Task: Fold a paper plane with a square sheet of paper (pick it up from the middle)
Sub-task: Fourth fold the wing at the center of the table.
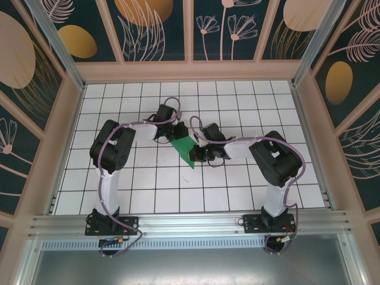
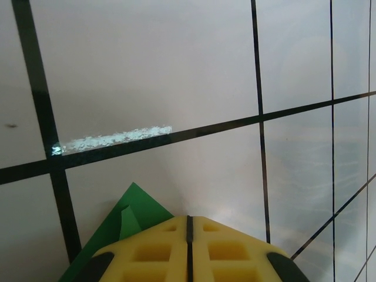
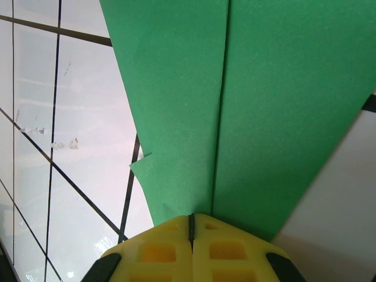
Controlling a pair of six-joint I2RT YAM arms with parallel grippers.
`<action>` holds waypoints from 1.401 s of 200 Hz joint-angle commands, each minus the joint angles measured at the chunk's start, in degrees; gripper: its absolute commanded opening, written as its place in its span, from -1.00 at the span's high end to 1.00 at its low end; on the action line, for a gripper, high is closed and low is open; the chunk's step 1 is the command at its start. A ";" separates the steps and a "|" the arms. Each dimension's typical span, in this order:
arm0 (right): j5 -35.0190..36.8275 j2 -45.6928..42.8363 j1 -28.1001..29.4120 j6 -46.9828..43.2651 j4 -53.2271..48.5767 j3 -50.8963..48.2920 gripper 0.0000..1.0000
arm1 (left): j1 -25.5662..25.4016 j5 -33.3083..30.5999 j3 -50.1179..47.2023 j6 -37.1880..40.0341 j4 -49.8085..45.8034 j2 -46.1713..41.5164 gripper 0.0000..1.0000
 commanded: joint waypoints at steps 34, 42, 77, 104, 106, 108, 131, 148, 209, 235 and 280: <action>2.52 3.41 0.43 -0.03 -11.54 -3.86 1.00 | 4.19 -4.73 2.00 4.32 3.34 3.86 0.76; 2.52 3.49 0.41 -0.03 -11.62 -3.78 1.00 | 4.51 -5.29 1.96 4.45 3.32 3.73 0.76; 2.52 3.37 0.41 -0.02 -11.66 -3.78 1.00 | 5.19 -5.30 2.84 4.79 3.27 3.27 0.71; 2.61 3.32 0.41 -0.03 -11.58 -3.78 1.00 | 5.19 -5.19 3.80 5.63 3.19 3.87 0.70; 2.61 3.29 0.41 0.02 -11.60 -3.71 1.00 | 5.21 -5.10 3.94 5.69 3.14 4.01 0.70; 2.61 3.21 0.41 -0.02 -11.60 -3.70 1.00 | 5.24 -4.98 4.02 5.82 3.06 4.11 0.70; 2.61 3.35 0.41 -0.03 -11.81 -2.80 1.00 | 5.28 -3.44 4.68 6.04 2.65 3.40 0.71; 2.79 3.35 0.41 -0.03 -11.87 -2.08 1.00 | 5.23 -3.39 5.48 6.03 1.69 0.94 0.68; 3.57 3.17 0.41 0.41 -12.16 -0.42 1.00 | 5.15 0.80 -1.74 -0.16 3.51 -12.91 0.67; 3.66 2.87 0.38 0.70 -11.73 -0.09 1.00 | 3.98 8.24 -9.66 -7.56 9.18 -14.86 0.70; 2.98 2.79 0.41 1.21 -10.28 -0.48 1.00 | 0.44 11.63 -17.97 -15.56 18.52 -12.36 0.74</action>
